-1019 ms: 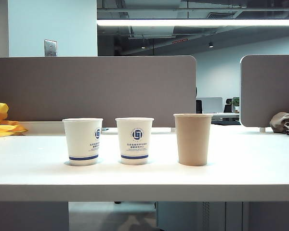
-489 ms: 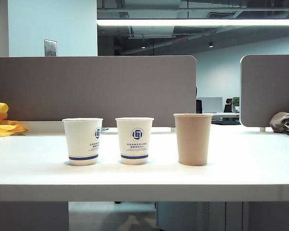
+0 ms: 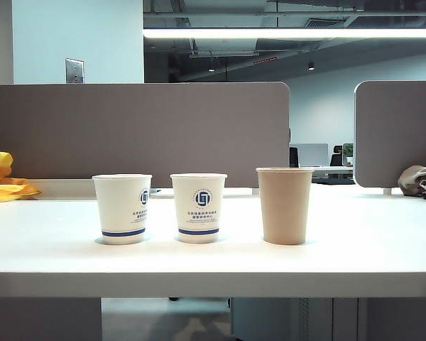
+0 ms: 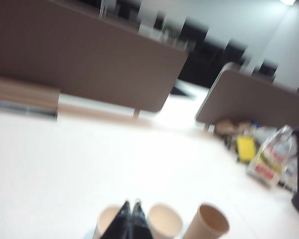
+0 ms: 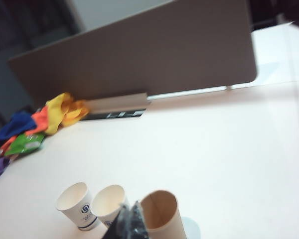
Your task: Pick up all the paper cups on the table one by one and stack them together.
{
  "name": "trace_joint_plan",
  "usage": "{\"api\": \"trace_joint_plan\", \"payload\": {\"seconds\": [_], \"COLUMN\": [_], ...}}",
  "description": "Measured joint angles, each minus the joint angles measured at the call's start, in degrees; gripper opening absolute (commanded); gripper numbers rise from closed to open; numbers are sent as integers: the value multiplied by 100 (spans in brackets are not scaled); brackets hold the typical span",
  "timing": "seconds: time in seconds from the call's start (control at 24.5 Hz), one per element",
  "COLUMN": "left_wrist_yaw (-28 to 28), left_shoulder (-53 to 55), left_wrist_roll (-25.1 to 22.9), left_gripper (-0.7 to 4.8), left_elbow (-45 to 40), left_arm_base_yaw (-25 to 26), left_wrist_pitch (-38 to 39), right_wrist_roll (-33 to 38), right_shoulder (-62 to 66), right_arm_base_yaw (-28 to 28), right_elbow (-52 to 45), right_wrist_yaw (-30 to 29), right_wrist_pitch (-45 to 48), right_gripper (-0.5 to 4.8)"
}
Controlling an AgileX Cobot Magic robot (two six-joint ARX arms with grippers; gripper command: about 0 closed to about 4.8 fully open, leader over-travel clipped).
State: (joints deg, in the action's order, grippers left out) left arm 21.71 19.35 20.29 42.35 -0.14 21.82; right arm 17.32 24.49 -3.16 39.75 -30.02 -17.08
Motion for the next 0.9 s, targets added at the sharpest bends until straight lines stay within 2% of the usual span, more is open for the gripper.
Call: {"api": "trace_joint_plan", "payload": {"seconds": [0.12,0.33,0.41,0.45,0.49,0.61,0.73,0.9], "left_wrist_yaw": [219,804,1051,1143,1233,1241,1257,1106], "left_shoulder": [1191,3038,3759,3980,4295,4747,5128,5259], "left_wrist_roll": [-28,111,236,247,251,216,-260,-376], "left_gripper": [-5,-5,-4,8,29,32,36,62], "left_elbow": [699,1558,1770,1808,1816,1823,1818,1821], "left_arm_base_yaw": [0,0,-2,-4,-4,-46,-221,-439], "left_wrist_pitch": [507,474,455,455,468,470,481,260], "right_wrist_roll": [-120,-262,-339,-369,-393,-533,-841,-848], "right_shoulder": [1325,3230,3910,4057,4304,4763,5368,5761], "right_arm_base_yaw": [7,339,601,697,866,1032,1182,1165], "right_elbow": [997,2350,2699,2736,2769,2817,2793,2793], "right_wrist_yaw": [-221,-479,-468,-468,-487,-426,-136,-55], "right_wrist_pitch": [-168,-1252,-1499,-1537,-1602,-1576,-1692,-1703], "right_gripper": [-2,1,64,107,110,120,155,157]}}
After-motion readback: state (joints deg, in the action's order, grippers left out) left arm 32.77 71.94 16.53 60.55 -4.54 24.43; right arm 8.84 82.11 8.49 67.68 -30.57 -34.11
